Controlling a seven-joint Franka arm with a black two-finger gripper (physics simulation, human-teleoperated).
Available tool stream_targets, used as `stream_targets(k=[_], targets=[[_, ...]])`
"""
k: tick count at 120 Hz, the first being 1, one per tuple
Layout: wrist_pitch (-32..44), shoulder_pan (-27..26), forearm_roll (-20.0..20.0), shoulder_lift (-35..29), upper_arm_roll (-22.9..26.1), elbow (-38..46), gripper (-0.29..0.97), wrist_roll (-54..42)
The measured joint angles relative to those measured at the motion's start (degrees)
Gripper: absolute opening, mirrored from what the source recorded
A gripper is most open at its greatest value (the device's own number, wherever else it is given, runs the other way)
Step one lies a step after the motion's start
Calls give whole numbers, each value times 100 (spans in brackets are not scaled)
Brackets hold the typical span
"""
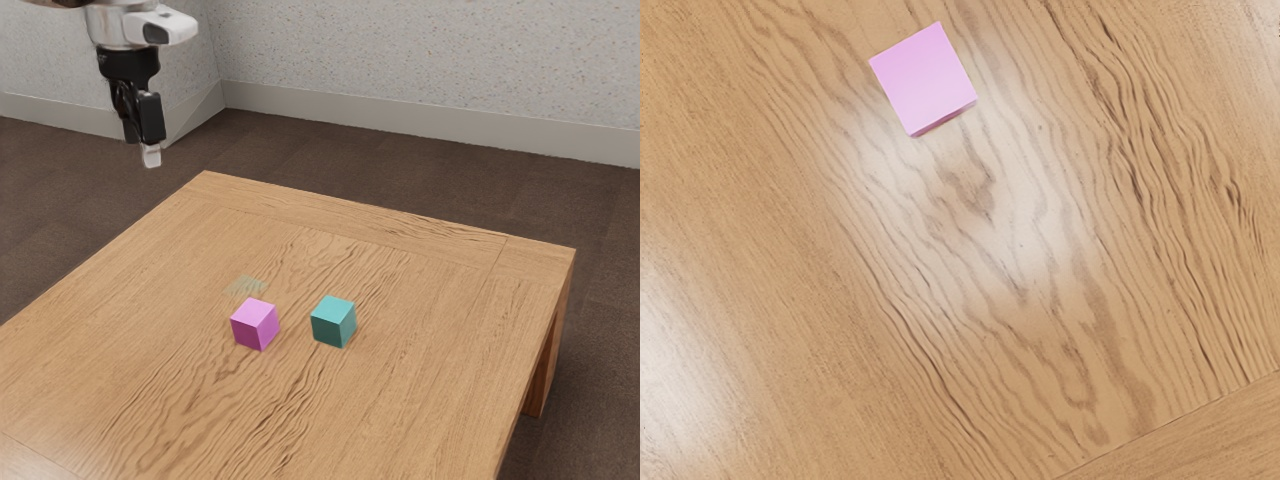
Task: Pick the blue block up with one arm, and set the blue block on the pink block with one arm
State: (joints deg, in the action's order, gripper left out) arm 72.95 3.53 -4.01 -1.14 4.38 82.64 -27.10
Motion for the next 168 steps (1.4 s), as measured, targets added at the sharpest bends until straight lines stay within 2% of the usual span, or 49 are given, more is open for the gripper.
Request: stream_targets(k=[22, 32, 52, 68, 83, 105, 128, 158, 168], targets=[[488, -79, -1, -32, 0, 42, 68, -538], [596, -63, 158, -28, 27, 140, 68, -747], [748, 49, 442, 154, 184, 312, 68, -2083], [873, 1, 527, 628, 387, 332, 68, -3157], [1175, -520, 589, 1115, 565, 337, 68, -3970], [1819, -580, 697, 1825, 623, 346, 68, -4880], [2465, -580, 696, 2378, 610, 294, 68, -5440], [2936, -644, 697, 2915, 588, 279, 68, -5607], [3093, -664, 563, 3026, 576, 202, 68, -5595]])
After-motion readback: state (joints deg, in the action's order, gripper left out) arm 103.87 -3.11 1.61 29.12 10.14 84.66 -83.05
